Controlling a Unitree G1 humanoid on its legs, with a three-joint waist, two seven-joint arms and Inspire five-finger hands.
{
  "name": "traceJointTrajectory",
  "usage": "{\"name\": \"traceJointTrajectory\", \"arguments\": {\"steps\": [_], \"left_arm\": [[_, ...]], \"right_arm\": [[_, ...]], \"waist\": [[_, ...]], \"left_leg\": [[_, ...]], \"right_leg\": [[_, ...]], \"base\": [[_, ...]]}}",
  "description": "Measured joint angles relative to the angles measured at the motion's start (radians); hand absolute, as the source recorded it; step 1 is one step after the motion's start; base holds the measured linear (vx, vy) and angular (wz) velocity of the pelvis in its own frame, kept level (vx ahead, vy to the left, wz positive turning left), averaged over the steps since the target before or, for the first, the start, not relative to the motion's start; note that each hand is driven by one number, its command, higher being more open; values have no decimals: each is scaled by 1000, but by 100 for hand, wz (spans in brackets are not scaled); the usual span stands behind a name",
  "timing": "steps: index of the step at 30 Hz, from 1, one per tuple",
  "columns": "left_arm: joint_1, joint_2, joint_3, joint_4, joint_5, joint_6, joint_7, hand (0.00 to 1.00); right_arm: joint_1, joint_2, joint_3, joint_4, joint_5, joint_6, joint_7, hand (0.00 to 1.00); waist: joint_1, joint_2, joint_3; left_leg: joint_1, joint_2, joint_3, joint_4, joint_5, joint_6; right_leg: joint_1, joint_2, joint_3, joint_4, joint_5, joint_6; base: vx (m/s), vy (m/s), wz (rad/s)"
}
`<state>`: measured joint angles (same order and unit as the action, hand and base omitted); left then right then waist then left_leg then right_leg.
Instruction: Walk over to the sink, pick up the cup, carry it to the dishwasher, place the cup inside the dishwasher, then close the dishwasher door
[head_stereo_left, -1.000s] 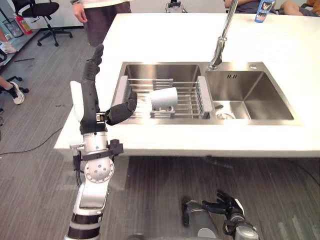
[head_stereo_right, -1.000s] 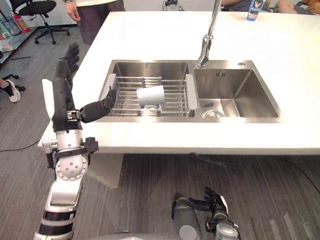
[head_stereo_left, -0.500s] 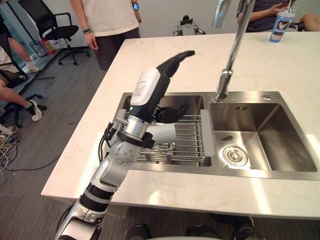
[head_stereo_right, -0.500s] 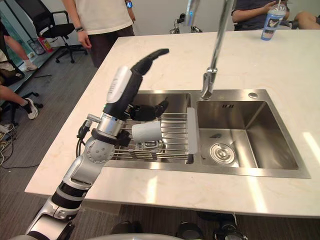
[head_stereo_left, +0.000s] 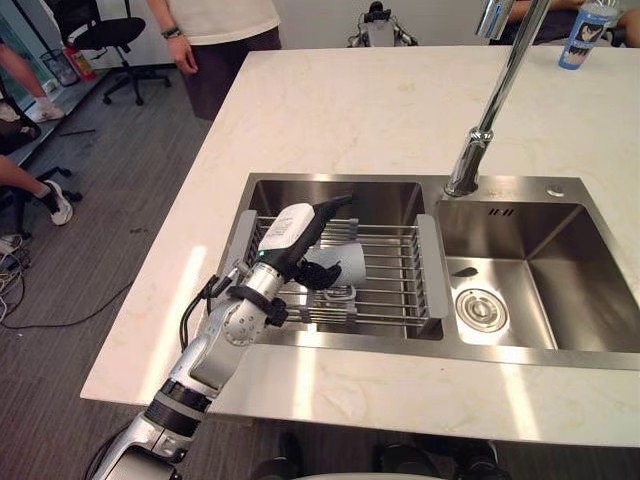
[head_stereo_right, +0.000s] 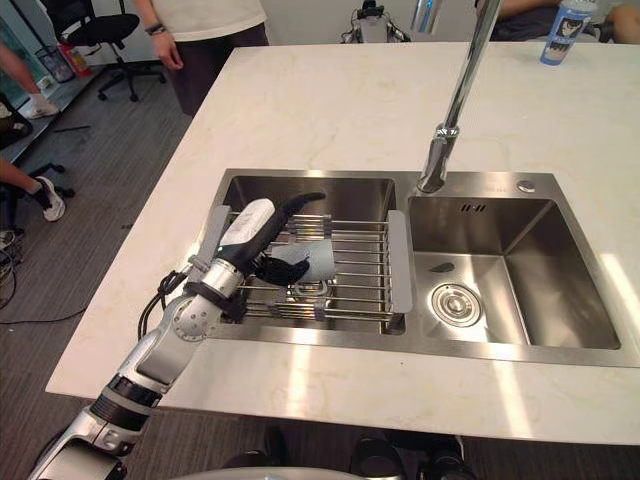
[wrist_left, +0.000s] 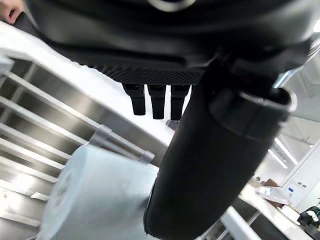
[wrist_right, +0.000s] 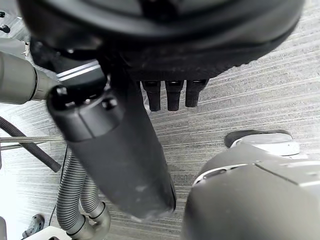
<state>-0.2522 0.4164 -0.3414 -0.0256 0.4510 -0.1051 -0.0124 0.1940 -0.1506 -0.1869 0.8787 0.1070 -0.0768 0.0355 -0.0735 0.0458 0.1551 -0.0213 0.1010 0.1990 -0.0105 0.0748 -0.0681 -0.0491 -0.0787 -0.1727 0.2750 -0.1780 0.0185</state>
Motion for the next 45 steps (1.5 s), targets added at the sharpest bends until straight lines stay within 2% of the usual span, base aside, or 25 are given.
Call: {"name": "traceJointTrajectory", "arguments": {"steps": [10, 17, 20, 27, 28, 36, 45], "left_arm": [[58, 31, -4, 1, -1, 0, -22, 90], [54, 36, -28, 2, 7, 1, -37, 90], [15, 34, -62, 40, 25, 4, -40, 90], [-113, 31, -120, 160, 61, 26, -63, 90], [-125, 31, -124, 165, 61, 27, -66, 30], [-255, 17, -142, 257, 81, 38, -81, 30], [-264, 9, -141, 253, 48, 45, -63, 30]], "right_arm": [[-9, -2, 46, 16, -55, 1, 2, 90], [-17, -4, 68, 16, -62, 6, 2, 90], [-17, -4, 78, 16, -62, 7, 6, 90], [-30, -4, 78, 15, -62, 9, 10, 90], [-30, -4, 78, 15, -62, 10, 10, 90], [-57, -4, 77, 18, -61, 17, 11, 90], [-57, -6, 73, 19, -60, 17, 7, 90]], "waist": [[2, 0, 0], [-3, 0, -2], [-4, 0, -3], [-37, 1, -3], [-40, 1, -2], [-64, 13, 9], [-66, 20, 18]], "left_leg": [[14, -18, 0, -31, 17, 22], [28, -23, 0, -59, 34, 26], [28, -23, -1, -66, 35, 25], [19, -28, 0, -76, 38, 24], [18, -28, 0, -76, 38, 24], [15, -27, 4, -76, 36, 22], [13, -27, 4, -76, 36, 21]], "right_leg": [[36, -6, -2, -82, 50, 17], [36, -9, -3, -91, 54, 21], [35, -8, -3, -97, 54, 21], [25, -8, 3, -111, 58, 23], [25, -8, 4, -112, 58, 23], [17, -8, 12, -122, 72, 26], [22, -10, 15, -133, 80, 29]], "base": [[-14, 34, 1], [-30, 15, 0], [0, 0, 0], [49, -8, -4], [41, -14, -3], [-25, 9, -3], [-6, 6, -1]]}}
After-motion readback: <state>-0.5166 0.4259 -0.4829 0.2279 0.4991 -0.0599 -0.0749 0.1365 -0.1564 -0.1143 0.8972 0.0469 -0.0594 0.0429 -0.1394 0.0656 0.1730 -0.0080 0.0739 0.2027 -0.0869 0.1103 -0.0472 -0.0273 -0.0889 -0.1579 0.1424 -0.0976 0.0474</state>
